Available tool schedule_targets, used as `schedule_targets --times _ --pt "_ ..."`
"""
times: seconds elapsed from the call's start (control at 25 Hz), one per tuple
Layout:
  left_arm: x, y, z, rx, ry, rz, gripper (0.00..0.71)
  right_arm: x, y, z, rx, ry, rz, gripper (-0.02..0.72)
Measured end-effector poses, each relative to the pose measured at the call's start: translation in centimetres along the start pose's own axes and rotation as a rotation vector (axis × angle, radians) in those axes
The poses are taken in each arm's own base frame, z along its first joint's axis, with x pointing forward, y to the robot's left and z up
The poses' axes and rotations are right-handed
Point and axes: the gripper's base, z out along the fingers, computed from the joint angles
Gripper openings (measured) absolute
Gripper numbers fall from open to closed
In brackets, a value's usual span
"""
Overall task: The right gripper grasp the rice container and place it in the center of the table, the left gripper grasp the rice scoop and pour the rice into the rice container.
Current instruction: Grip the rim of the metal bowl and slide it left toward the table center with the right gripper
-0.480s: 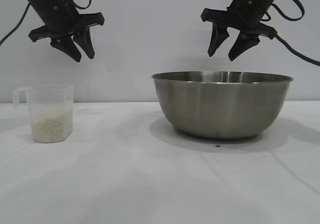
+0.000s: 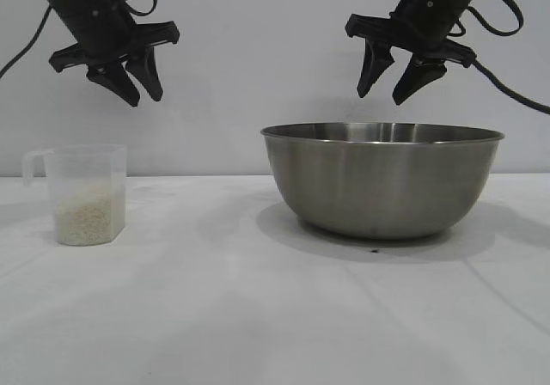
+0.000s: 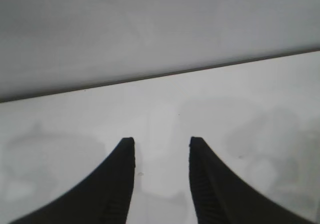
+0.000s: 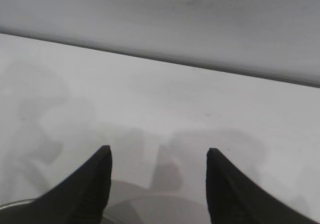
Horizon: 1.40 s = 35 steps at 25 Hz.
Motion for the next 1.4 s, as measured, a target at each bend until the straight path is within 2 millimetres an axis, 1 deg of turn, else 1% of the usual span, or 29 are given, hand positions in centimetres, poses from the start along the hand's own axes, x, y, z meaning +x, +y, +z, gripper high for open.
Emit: schedule_targets --times 0.08,0.16,0.32,0.44,0.64,0.68,0.72,0.8,1.04,1.24,1.4 --pt "0.0 0.0 0.0 0.0 0.002 0.002 0.229 0.1 -0.6 -1.0 0.008 0.034 -0.004 0.348" --pt "0.0 0.0 0.0 0.0 0.004 0.002 0.229 0.2 -1.2 -2.6 0.009 0.06 0.001 0.348" --pt "-0.1 -0.1 -0.2 0.001 0.003 0.005 0.229 1.0 -2.1 -5.6 0.007 0.189 -0.006 0.348" --pt "-0.1 -0.1 -0.4 0.004 0.009 0.006 0.229 2.0 -2.2 -6.3 0.001 0.313 -0.019 0.348" --pt "0.1 -0.2 -0.5 0.012 0.04 0.01 0.229 2.4 -2.5 -6.4 0.041 0.36 -0.009 0.348" --pt "0.2 -0.2 -0.5 0.012 0.045 0.011 0.229 2.5 -2.6 -6.4 0.05 0.363 -0.012 0.298" --pt "0.2 -0.2 -0.5 0.014 0.052 0.011 0.229 2.5 -2.6 -6.4 0.053 0.366 -0.009 0.288" --pt "0.3 -0.3 -0.5 0.017 0.062 0.011 0.229 2.7 -2.8 -5.8 0.053 0.38 -0.004 0.294" --pt "0.4 -0.2 -0.5 0.013 0.066 0.02 0.229 4.0 -3.7 -2.6 0.031 0.45 0.026 0.294" --pt "0.4 -0.2 -0.5 0.008 0.069 0.029 0.229 4.4 -3.9 -1.5 0.019 0.472 0.039 0.294" --pt "0.4 -0.2 -0.5 0.008 0.069 0.029 0.229 5.2 -3.9 -0.1 -0.011 0.501 0.046 0.122"
